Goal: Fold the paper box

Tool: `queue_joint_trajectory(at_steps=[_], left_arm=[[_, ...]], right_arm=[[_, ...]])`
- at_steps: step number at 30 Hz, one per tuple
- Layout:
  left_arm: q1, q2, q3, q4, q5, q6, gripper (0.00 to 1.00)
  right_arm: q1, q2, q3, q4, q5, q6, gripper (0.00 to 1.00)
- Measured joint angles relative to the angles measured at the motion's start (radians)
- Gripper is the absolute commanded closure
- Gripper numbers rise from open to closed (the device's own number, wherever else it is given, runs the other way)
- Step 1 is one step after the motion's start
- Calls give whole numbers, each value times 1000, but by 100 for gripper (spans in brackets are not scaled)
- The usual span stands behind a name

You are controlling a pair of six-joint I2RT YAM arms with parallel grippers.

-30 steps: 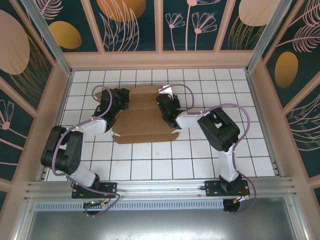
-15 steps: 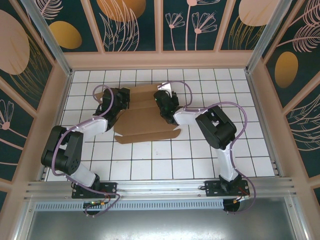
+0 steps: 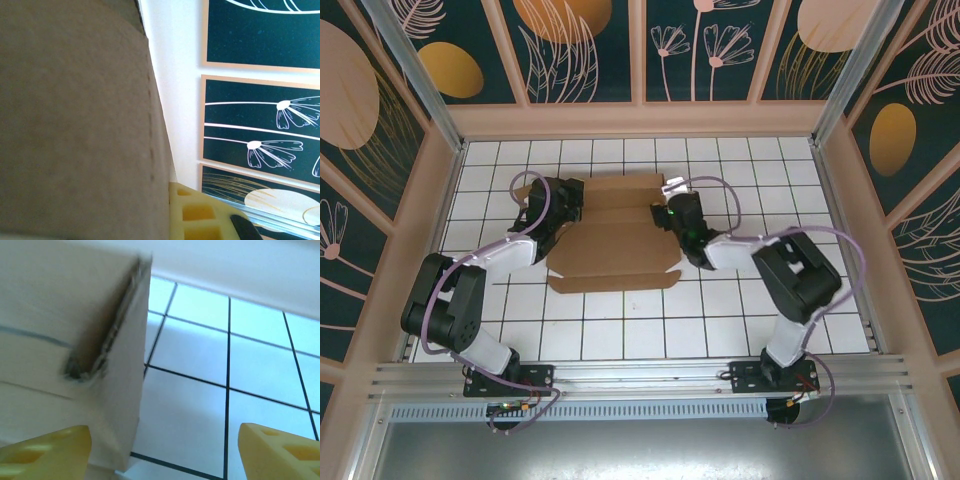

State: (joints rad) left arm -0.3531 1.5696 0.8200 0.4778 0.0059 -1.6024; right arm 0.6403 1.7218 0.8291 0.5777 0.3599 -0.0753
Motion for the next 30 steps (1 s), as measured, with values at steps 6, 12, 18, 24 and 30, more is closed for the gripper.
queue_joint_trajectory(at_steps=[6, 12, 18, 24, 30], left_arm=[[0, 0, 8, -12, -4, 4, 100], [-1, -1, 8, -15, -5, 4, 100], [-1, -8, 11, -33, -5, 11, 100], [-1, -11, 13, -44, -8, 13, 100], [-1, -11, 26, -65, -8, 15, 100]], right_arm=[[-111, -239, -167, 187, -195, 65, 25], [-137, -175, -175, 207, -306, 32, 29], [-95, -28, -134, 200, -309, -35, 25], [-61, 119, 16, 168, -239, -89, 37], [-44, 209, 119, 140, -143, -125, 61]])
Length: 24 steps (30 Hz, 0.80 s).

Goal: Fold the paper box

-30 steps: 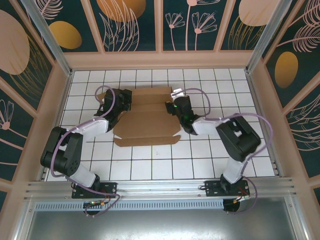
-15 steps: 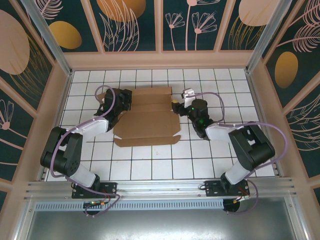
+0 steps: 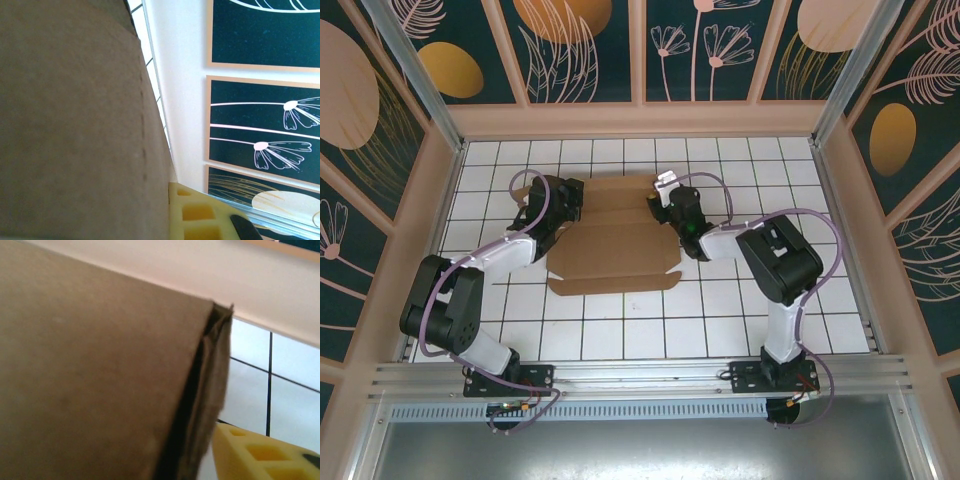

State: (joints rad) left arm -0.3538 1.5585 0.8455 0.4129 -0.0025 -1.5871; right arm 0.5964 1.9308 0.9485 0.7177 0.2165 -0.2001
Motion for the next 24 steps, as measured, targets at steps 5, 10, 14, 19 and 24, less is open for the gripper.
queue_joint_trajectory(at_steps=[5, 10, 14, 19, 24], left_arm=[[0, 0, 3, -7, -6, 0, 100], [-1, 0, 6, -7, 6, 31, 71], [-2, -26, 6, -61, 35, 123, 39], [-2, -139, 13, -159, 109, 313, 35], [-2, -328, -41, -296, 183, 510, 36]], right_arm=[[24, 17, 0, -3, 68, -5, 88], [26, 16, -1, 3, 122, 12, 98], [27, -11, -40, 26, 180, 20, 100], [27, -77, -127, 50, 247, 42, 100], [27, -124, -172, 26, 284, 92, 100]])
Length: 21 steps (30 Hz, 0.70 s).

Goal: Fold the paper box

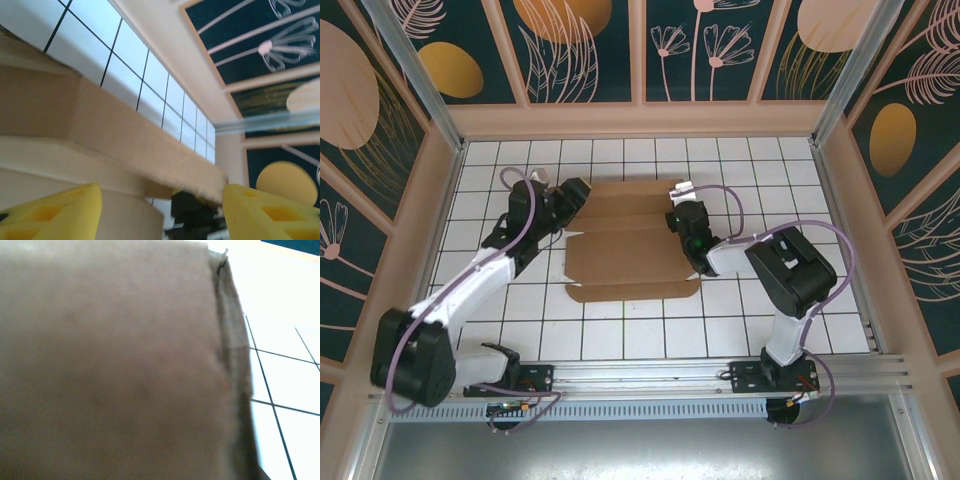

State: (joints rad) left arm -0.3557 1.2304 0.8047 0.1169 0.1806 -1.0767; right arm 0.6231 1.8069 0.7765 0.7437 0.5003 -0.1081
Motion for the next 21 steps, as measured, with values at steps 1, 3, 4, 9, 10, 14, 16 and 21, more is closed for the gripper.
queue_joint_trajectory(at_steps=[1, 3, 4, 9, 10, 14, 16, 21], left_arm=[[0, -43, -1, -46, 3, 49, 35], [0, -107, 9, -121, -3, 135, 34], [3, -137, 20, -158, -7, 182, 34], [75, -148, 122, -264, -1, 344, 33], [95, -118, 146, -274, 4, 367, 34], [128, 3, 191, -303, 21, 420, 34], [129, 48, 188, -307, 61, 423, 35], [128, 84, 150, -241, 186, 393, 38]], right_arm=[[0, -8, -8, -8, 8, 14, 100], [0, -26, -28, -19, 20, 43, 100], [0, -36, -43, -25, 23, 62, 100], [1, -87, -122, -28, 24, 117, 100], [2, -100, -141, -22, 24, 123, 100], [2, -133, -192, 5, 24, 138, 100], [2, -136, -204, 20, 24, 142, 100], [6, -136, -206, 27, 26, 145, 100]])
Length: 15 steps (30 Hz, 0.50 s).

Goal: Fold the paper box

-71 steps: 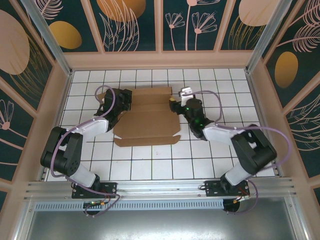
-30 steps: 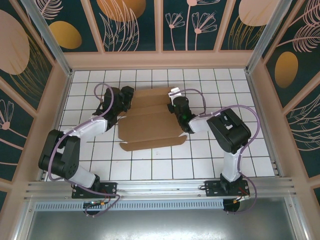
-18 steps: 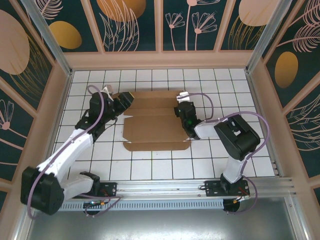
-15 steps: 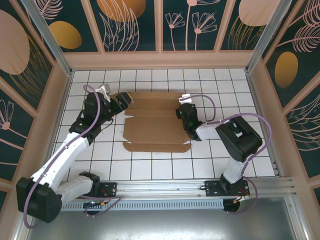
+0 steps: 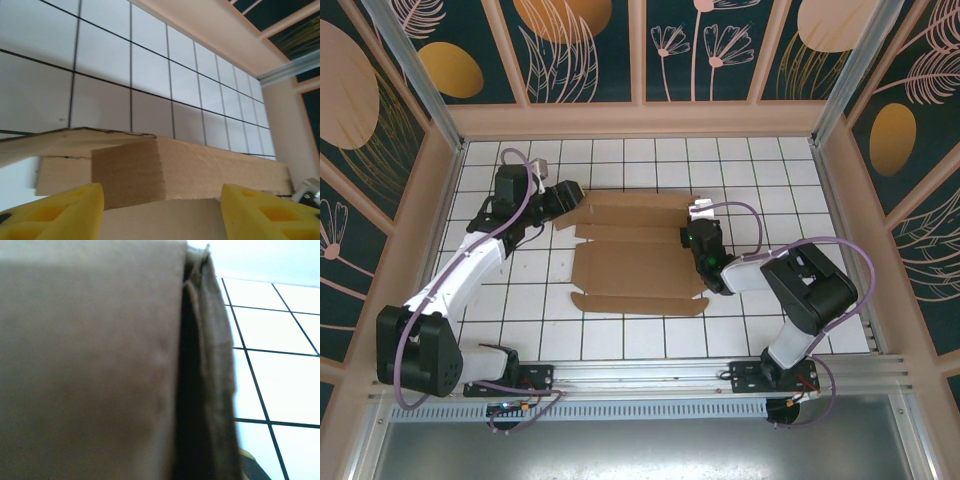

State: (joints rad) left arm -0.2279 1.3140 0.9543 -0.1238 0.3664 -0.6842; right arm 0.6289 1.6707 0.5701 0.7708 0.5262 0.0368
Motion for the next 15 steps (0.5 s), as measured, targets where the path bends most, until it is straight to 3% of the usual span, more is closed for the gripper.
queue_joint_trajectory(at_steps=[15], left_arm=[[0, 69, -148, 254, 148, -158, 45]], right_arm=[[20, 2, 0, 3, 0, 0, 100]])
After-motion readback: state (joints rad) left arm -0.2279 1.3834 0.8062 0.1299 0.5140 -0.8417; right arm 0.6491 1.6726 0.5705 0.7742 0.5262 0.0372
